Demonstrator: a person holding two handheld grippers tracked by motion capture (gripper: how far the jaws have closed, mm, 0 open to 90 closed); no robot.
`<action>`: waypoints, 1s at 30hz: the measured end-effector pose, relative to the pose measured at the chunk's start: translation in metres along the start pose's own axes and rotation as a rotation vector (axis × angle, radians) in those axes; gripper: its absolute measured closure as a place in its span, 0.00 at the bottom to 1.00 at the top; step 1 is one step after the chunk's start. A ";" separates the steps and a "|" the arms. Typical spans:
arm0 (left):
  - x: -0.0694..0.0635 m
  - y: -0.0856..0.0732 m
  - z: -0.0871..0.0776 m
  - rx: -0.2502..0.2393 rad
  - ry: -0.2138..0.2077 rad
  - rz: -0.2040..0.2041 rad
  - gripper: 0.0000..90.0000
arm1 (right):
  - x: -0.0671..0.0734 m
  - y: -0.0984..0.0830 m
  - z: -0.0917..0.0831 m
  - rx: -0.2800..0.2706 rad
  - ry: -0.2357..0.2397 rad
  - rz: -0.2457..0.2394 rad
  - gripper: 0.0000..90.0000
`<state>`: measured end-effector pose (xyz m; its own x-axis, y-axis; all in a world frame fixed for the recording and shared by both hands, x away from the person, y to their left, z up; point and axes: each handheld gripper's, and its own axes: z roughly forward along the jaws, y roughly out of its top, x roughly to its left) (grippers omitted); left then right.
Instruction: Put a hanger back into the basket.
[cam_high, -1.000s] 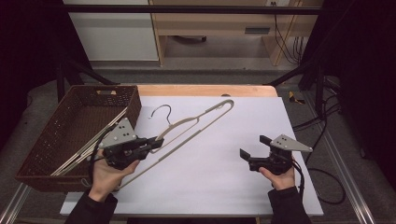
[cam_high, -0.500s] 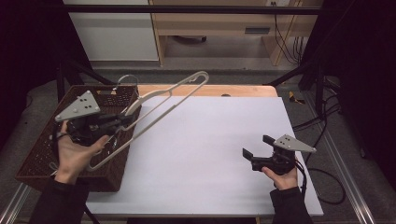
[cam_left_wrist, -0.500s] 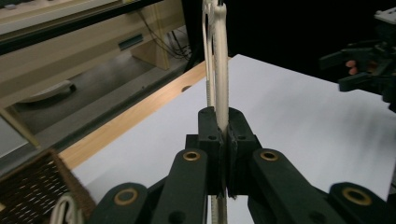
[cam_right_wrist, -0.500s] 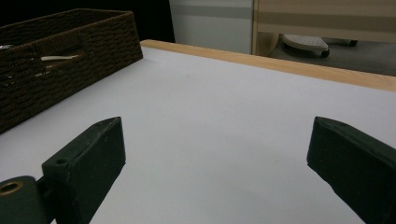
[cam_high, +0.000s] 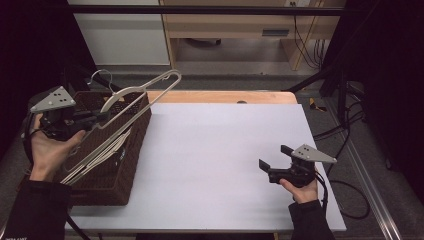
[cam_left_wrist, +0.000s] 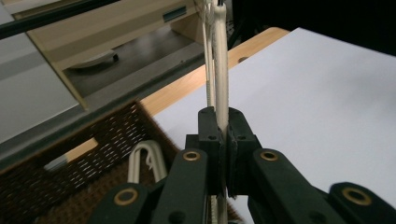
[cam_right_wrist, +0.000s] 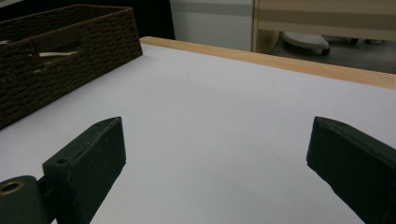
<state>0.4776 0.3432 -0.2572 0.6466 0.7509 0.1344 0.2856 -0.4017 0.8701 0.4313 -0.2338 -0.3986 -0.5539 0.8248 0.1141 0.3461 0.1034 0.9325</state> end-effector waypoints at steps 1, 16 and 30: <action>0.005 -0.003 -0.001 0.003 0.007 -0.003 0.96 | 0.000 0.000 0.000 -0.001 0.000 -0.001 0.06; 0.054 -0.061 -0.016 0.078 0.131 0.007 0.96 | 0.000 0.000 0.001 0.002 -0.002 -0.005 0.06; 0.060 -0.107 -0.006 0.207 0.177 0.035 0.96 | 0.002 -0.001 0.004 0.013 -0.003 -0.004 0.06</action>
<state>0.4809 0.4344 -0.3395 0.5303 0.8071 0.2596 0.4154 -0.5143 0.7503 0.4328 -0.2305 -0.4008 -0.5535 0.8257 0.1091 0.3538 0.1145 0.9283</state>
